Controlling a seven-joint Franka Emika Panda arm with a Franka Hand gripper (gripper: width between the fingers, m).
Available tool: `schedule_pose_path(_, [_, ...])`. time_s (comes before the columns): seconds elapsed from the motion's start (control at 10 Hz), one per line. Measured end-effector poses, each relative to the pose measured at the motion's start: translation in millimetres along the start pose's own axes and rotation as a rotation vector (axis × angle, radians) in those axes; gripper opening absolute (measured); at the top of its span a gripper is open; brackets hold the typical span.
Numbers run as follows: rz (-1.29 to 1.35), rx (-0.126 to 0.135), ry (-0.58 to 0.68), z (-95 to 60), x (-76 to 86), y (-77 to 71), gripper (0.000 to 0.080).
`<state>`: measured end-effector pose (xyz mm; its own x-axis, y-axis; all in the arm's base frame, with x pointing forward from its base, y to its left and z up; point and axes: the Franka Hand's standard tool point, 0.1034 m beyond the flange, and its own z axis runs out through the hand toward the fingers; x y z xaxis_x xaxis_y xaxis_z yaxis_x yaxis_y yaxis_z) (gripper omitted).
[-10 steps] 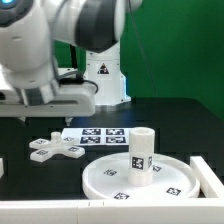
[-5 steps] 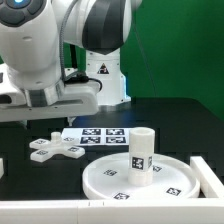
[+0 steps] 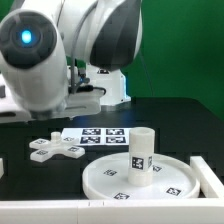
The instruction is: Assemble round table
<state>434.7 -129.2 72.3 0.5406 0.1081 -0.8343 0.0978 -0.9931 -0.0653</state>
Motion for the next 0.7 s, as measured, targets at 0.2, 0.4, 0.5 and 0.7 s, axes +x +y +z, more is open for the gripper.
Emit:
schedule_pose_path(0.2, [0.012,0.005,-0.045,8.2,6.0,4.7,0.0649])
schedule_pose_path(0.4, [0.013,0.016,-0.065,12.6,4.6,6.7,0.0649])
schedule_pose_path(0.5, [0.013,0.017,-0.066,12.8,4.5,6.8,0.0649])
schedule_pose_path(0.7, [0.030,0.019,-0.069,16.5,4.3,6.8,0.0649])
